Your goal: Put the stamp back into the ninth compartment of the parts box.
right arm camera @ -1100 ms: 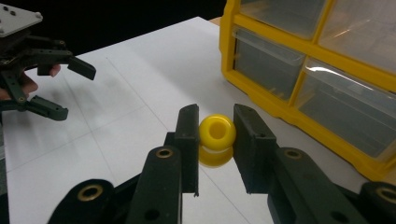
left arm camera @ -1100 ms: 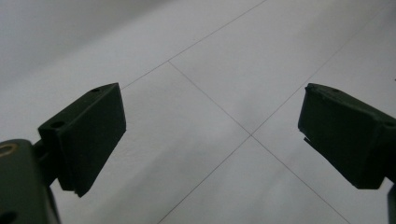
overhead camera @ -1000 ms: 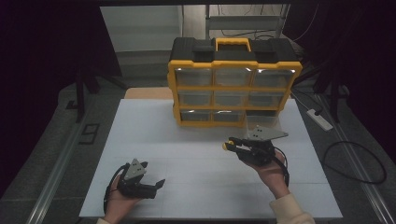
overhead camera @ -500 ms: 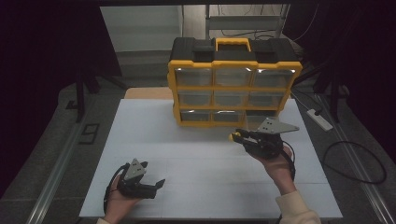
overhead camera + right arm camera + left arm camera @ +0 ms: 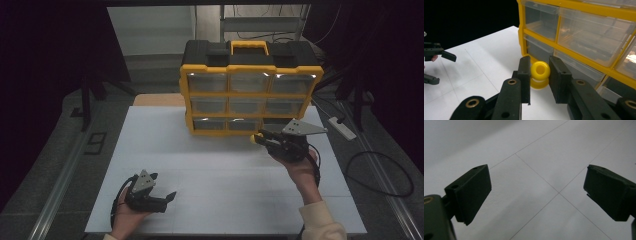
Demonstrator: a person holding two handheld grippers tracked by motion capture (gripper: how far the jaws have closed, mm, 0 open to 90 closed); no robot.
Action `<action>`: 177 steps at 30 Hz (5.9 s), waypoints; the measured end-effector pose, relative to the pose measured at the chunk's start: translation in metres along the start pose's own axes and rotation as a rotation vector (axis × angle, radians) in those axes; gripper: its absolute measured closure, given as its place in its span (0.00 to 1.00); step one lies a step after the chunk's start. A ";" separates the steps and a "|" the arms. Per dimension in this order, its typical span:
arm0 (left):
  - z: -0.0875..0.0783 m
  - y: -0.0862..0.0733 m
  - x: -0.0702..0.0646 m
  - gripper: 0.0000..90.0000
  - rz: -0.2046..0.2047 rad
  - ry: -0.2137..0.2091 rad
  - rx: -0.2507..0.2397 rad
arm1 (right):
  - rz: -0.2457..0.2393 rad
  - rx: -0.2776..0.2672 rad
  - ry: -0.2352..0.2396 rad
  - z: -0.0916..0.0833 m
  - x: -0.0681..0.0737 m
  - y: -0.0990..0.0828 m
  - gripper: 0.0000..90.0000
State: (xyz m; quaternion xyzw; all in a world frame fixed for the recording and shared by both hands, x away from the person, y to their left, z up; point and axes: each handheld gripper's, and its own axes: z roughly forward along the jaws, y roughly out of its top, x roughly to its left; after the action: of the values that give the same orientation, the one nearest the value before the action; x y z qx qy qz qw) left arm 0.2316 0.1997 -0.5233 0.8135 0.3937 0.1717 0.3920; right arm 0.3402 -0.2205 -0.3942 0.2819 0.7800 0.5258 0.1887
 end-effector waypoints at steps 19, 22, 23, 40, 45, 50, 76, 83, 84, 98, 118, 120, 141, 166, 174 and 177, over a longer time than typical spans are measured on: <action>-0.001 0.000 0.001 0.09 0.003 0.005 -0.001 | 0.014 -0.001 -0.097 -0.008 -0.026 0.002 0.81; -0.001 0.000 0.001 0.09 0.001 0.005 -0.001 | 0.024 0.004 -0.115 -0.008 -0.033 -0.001 0.81; -0.001 0.000 0.001 0.09 0.001 0.005 -0.001 | 0.028 0.008 -0.122 -0.008 -0.035 -0.002 0.81; -0.002 0.000 0.001 0.09 0.007 0.010 0.001 | 0.077 0.047 -0.189 -0.010 -0.062 -0.017 0.81; -0.001 0.000 0.001 0.09 0.008 0.010 0.000 | 0.094 0.046 -0.201 -0.013 -0.069 -0.020 0.81; -0.001 0.000 0.001 0.09 0.009 0.010 0.000 | 0.110 0.045 -0.222 -0.017 -0.076 -0.023 0.81; -0.002 -0.001 0.001 0.10 0.007 0.002 0.000 | 0.115 0.157 -0.253 0.003 -0.088 -0.042 0.81; -0.003 -0.001 0.001 0.10 0.006 0.003 -0.002 | 0.112 0.180 -0.256 0.008 -0.087 -0.046 0.81; -0.003 -0.001 0.001 0.10 0.006 0.003 -0.002 | 0.112 0.182 -0.255 0.008 -0.087 -0.046 0.81; -0.003 -0.001 0.001 0.10 0.007 0.008 -0.001 | 0.131 0.092 -0.244 0.005 -0.082 -0.041 0.38; -0.004 0.000 0.001 0.09 0.005 0.010 -0.008 | 0.102 0.066 -0.198 0.003 -0.065 -0.034 0.33; -0.004 0.000 0.001 0.09 0.004 0.009 -0.010 | 0.100 0.064 -0.190 0.002 -0.063 -0.034 0.33; -0.006 -0.001 0.002 0.09 0.002 0.001 -0.022 | 0.101 0.081 -0.104 -0.019 -0.019 -0.052 0.34; -0.003 0.000 0.001 0.09 0.013 0.005 -0.015 | 0.121 0.139 -0.066 -0.061 0.001 -0.140 0.33; -0.003 0.000 0.001 0.09 0.016 0.009 -0.012 | 0.101 0.138 -0.073 -0.058 0.002 -0.139 0.33; -0.003 0.000 0.001 0.09 0.016 0.008 -0.011 | 0.100 0.135 -0.073 -0.058 0.002 -0.139 0.33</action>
State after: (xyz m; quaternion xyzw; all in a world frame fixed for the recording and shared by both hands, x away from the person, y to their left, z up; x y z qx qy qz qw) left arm 0.2305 0.2017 -0.5213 0.8137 0.3878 0.1803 0.3936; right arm 0.2710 -0.3011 -0.5006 0.3515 0.7914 0.4700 0.1712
